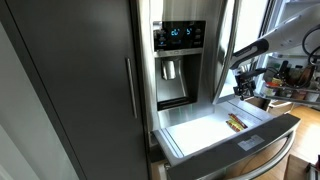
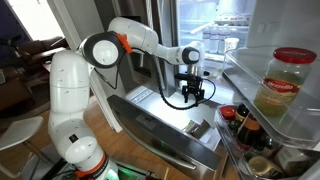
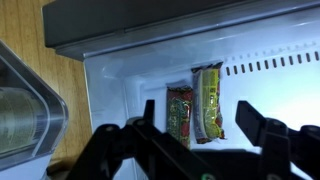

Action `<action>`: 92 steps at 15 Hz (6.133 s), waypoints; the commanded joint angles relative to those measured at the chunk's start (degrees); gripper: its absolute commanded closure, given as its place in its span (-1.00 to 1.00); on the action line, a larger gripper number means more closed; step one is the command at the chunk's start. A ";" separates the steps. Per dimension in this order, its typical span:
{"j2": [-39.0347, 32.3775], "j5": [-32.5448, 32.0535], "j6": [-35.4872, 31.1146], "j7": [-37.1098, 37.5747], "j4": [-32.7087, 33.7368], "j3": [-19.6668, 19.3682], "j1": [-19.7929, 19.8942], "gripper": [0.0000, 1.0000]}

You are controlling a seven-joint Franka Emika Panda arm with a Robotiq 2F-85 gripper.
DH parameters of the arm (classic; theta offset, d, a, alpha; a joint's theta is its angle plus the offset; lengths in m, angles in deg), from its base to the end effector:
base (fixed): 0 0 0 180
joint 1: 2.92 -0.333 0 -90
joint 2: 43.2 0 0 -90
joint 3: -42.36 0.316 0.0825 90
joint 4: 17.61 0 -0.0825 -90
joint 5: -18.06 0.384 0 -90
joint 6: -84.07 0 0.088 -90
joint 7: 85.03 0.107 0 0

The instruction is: Remove the sachets on the fridge bottom shelf and move them in the open fridge drawer

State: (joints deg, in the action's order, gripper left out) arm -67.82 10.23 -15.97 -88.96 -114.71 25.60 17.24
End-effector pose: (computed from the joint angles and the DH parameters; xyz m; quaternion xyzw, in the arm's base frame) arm 0.4974 -0.3694 0.3345 0.9425 -0.2527 -0.2116 0.0548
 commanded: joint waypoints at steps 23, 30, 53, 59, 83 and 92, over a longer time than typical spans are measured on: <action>17.77 2.40 -8.48 -27.50 -26.81 -2.76 5.15 -1.00; 20.57 -0.82 -10.89 -26.89 -30.62 -2.13 3.48 -1.00; 28.73 -8.68 -22.25 -28.43 -52.70 -7.98 4.68 -1.00; 26.96 -11.68 -27.71 -27.26 -54.23 -9.39 5.73 -1.00; 21.00 1.30 -61.01 -22.80 -57.46 -6.74 3.71 -1.00; 14.27 6.40 -70.85 -20.34 -51.93 -0.50 1.76 -1.00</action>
State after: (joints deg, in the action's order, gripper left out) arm -50.62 15.11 -84.46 -110.60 -169.21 23.51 20.03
